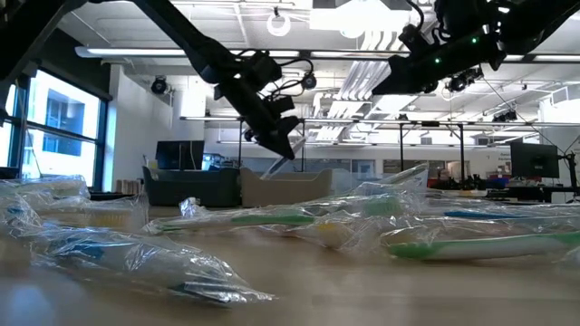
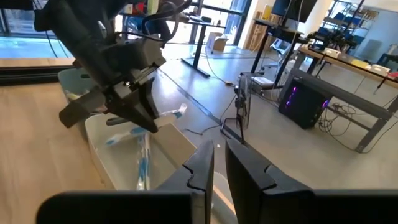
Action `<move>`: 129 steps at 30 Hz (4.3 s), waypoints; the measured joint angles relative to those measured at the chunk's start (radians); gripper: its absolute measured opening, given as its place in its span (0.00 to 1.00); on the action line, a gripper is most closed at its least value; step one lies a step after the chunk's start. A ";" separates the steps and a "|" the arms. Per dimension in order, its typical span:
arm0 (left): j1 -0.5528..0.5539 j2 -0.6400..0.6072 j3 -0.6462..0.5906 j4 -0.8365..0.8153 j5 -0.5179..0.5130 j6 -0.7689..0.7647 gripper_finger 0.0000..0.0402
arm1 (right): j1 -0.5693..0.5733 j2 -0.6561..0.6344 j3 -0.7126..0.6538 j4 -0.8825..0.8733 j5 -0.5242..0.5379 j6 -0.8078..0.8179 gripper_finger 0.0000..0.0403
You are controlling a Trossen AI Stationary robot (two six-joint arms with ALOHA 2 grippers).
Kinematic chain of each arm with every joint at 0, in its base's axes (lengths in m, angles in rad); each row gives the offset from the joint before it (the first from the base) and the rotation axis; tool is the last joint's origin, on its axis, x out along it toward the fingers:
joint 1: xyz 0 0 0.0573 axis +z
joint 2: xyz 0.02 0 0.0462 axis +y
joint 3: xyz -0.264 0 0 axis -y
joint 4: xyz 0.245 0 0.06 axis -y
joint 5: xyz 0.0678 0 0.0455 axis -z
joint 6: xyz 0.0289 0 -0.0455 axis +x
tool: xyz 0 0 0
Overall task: Pick & Place Toothbrushes
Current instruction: Put the blue toothbrush into the gray bin, then put the orange toothbrush into the dark blue bin
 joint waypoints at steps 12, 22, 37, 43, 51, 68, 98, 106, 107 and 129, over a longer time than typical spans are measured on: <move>0.000 0.000 0.000 -0.038 0.031 -0.003 0.24 | 0.000 0.000 0.000 -0.009 0.000 0.001 0.08; 0.000 -0.003 0.018 -0.041 0.031 -0.041 0.50 | 0.000 0.000 0.000 -0.009 0.000 0.001 0.08; -0.055 -0.005 0.077 -0.272 0.030 -0.041 0.22 | 0.000 0.000 -0.001 -0.020 -0.004 0.001 0.08; -0.116 -0.032 0.077 -0.273 0.030 -0.013 0.02 | 0.000 0.000 -0.001 -0.059 -0.060 -0.002 0.08; -0.184 -0.116 0.077 -0.236 0.050 -0.049 0.04 | 0.000 0.000 -0.001 -0.103 -0.083 -0.023 0.08; -0.330 -0.463 -0.451 0.151 -0.017 -0.289 0.01 | 0.000 0.000 -0.001 -0.126 -0.090 -0.024 0.08; -0.715 -0.824 -0.538 -0.470 -0.437 -0.843 0.01 | 0.000 0.000 0.000 -0.094 -0.162 -0.021 0.08; -0.715 -0.824 -0.538 -0.561 -0.381 -0.955 0.01 | 0.000 0.000 0.000 -0.094 -0.162 -0.020 0.08; -0.714 -0.824 -0.538 -0.569 -0.365 -0.968 0.01 | 0.000 0.000 0.000 -0.094 -0.162 -0.020 0.08; -0.817 -0.814 -0.538 -0.820 -0.050 -1.514 0.01 | 0.000 0.000 0.000 -0.094 -0.162 -0.013 0.08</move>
